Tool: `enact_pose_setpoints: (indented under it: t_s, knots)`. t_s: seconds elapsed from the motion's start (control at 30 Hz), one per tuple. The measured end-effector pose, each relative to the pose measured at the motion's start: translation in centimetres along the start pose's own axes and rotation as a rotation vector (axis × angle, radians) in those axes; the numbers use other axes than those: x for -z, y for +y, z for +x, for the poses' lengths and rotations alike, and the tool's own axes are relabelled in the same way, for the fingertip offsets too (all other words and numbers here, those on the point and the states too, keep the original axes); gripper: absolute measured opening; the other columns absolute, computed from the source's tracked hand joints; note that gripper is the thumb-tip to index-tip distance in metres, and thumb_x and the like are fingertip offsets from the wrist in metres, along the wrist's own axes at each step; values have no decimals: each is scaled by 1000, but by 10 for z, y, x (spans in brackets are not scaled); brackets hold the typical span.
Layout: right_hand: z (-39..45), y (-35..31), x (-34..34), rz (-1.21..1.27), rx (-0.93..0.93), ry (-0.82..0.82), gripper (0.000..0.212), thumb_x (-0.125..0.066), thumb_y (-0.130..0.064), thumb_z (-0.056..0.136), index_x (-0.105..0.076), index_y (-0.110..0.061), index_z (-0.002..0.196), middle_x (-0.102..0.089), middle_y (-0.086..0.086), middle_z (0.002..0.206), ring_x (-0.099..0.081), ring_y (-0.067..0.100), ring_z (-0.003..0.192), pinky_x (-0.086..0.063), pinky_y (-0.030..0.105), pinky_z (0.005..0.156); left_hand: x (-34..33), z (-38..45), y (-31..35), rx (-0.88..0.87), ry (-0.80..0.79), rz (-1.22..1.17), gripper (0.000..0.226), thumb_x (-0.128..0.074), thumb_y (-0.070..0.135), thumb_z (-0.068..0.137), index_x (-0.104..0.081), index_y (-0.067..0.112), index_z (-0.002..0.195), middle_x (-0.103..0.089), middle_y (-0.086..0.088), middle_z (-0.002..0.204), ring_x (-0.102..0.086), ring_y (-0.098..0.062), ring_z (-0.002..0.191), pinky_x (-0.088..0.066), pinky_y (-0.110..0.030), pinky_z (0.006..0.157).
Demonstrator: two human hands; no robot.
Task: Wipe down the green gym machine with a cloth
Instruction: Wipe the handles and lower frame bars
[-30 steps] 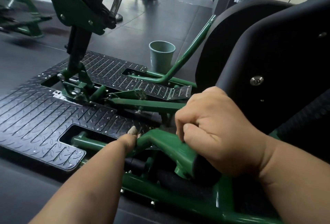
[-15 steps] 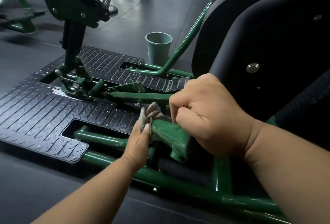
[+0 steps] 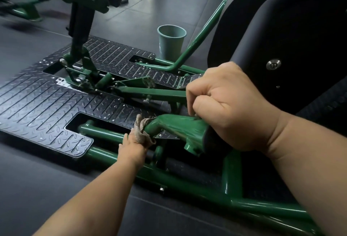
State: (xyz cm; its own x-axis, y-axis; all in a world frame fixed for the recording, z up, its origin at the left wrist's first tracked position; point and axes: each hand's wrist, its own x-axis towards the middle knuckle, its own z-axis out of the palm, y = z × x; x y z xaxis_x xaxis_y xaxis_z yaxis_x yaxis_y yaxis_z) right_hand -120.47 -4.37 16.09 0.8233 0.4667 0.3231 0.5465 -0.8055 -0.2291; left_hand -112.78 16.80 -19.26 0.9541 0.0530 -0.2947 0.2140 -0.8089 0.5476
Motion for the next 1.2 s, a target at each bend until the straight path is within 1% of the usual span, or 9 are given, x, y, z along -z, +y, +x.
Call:
enact_pose_setpoints:
  t_s: [0.1, 0.2, 0.33, 0.43, 0.57, 0.73, 0.97, 1.1, 1.2]
  knots:
    - [0, 0, -1, -2, -1, 6, 39, -35, -41, 75, -60, -16, 61, -50, 3, 52, -49, 20, 61, -35, 36, 71, 10, 11, -2, 83, -112, 321, 91, -61, 29, 99, -4, 16, 168, -9, -3, 175, -7, -36, 160, -22, -59, 126]
    - [1, 1, -1, -9, 6, 4, 42, -33, -43, 75, -59, -13, 61, -50, 6, 53, -48, 22, 61, -40, 38, 70, 14, 20, -3, 166, -159, 397, 93, -71, 26, 90, -16, 16, 164, -36, -7, 162, -32, -38, 149, -35, -55, 118]
    - [1, 1, -1, -33, 3, 7, 42, -32, -43, 74, -57, -14, 60, -46, 4, 51, -43, 21, 59, -35, 36, 70, 12, 10, 6, -66, 76, 190, 101, -75, 33, 82, -15, 23, 163, -67, -9, 119, -61, -36, 114, -49, -46, 99]
    - [0, 2, 0, -37, 5, 7, 40, -33, -43, 75, -58, -16, 59, -48, 3, 52, -45, 20, 59, -38, 38, 71, 23, -5, 27, -267, 198, 148, 89, -78, 36, 75, -40, 17, 153, -65, -6, 116, -60, -30, 114, -48, -40, 104]
    - [1, 2, 2, -52, 6, -15, 39, -34, -43, 76, -58, -17, 60, -50, 1, 53, -47, 18, 61, -40, 40, 74, 41, -23, 69, -442, 282, -27, 89, -77, 30, 75, -42, 22, 157, -63, -3, 124, -57, -26, 117, -47, -39, 106]
    - [2, -1, 3, -86, -2, -50, 41, -34, -44, 74, -60, -16, 62, -52, 1, 54, -50, 18, 62, -40, 38, 71, 54, -10, 58, -272, 105, 305, 90, -55, 86, 73, -60, 21, 135, -69, 1, 122, -56, -27, 131, -49, -41, 107]
    - [14, -16, 22, -165, -90, -359, 45, -36, -54, 81, -67, -21, 78, -66, -4, 74, -59, 13, 81, -41, 38, 96, 92, -47, 89, -325, 130, 357, 29, -64, 29, 93, -59, 20, 121, -72, -4, 110, -70, -31, 97, -46, -36, 70]
    - [19, -28, 26, -343, -35, -517, 58, -18, -58, 86, -66, -27, 94, -70, -10, 103, -59, 13, 97, -40, 43, 95, 107, -69, 99, -531, 87, 217, 61, -55, 18, 84, -46, 26, 144, -60, -1, 129, -61, -30, 112, -54, -43, 89]
    - [16, -30, 20, -381, -68, -485, 62, -11, -59, 84, -63, -24, 88, -68, -8, 93, -56, 14, 90, -39, 42, 92, 118, -79, 102, -560, 69, 182, 67, -53, 13, 80, -47, 27, 146, -58, 0, 136, -58, -31, 117, -51, -43, 100]
